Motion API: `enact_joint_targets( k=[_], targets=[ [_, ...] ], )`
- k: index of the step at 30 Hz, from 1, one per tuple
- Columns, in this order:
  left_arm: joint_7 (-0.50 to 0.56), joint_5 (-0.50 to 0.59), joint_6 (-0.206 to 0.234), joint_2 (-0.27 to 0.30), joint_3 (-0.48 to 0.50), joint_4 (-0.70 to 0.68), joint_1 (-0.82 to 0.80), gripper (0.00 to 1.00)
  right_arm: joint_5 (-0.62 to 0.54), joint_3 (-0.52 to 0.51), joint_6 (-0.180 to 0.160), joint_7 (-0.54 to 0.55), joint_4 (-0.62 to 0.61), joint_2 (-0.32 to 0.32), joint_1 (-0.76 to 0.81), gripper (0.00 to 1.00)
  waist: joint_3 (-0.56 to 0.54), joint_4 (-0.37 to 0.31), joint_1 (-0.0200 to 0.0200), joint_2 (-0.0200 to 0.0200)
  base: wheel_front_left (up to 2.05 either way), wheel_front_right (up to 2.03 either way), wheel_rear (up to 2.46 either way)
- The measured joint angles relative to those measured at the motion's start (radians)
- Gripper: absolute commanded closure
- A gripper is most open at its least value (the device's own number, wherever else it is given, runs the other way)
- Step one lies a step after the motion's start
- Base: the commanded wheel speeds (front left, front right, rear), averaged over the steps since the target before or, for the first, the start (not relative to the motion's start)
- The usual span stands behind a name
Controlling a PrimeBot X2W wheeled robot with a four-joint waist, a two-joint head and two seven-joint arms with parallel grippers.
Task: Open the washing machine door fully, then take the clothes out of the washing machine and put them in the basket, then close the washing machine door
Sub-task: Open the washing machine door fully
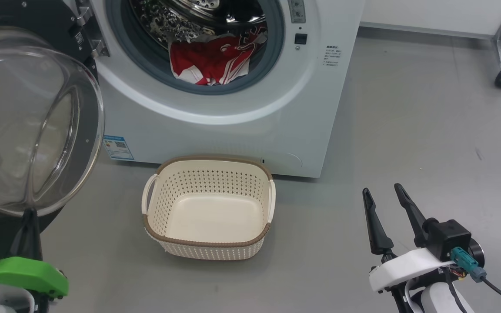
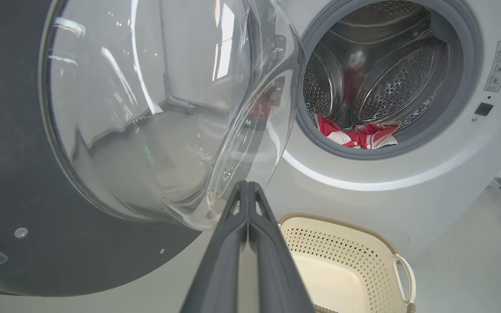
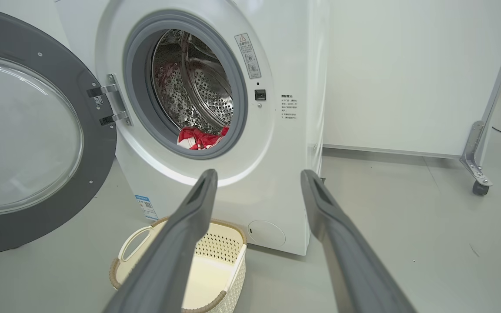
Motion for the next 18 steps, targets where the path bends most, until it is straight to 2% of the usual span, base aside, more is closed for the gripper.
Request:
enact_joint_targets(
  k=[11,18],
  targets=[
    [-0.022,0.001,-0.016,-0.031,-0.045,-0.077,0.083,1.00,0.007,-0.006,0.000,0.000,-0.002,0.002,0.036,0.00,-0.049,-0.095,0.0000,0.0000,0.00,0.00,0.00],
    [-0.044,0.004,-0.017,-0.050,-0.077,-0.128,0.115,1.00,0.010,-0.016,0.000,0.000,-0.009,0.004,0.055,0.00,-0.062,-0.128,0.0000,0.0000,0.00,0.00,0.00]
  ],
)
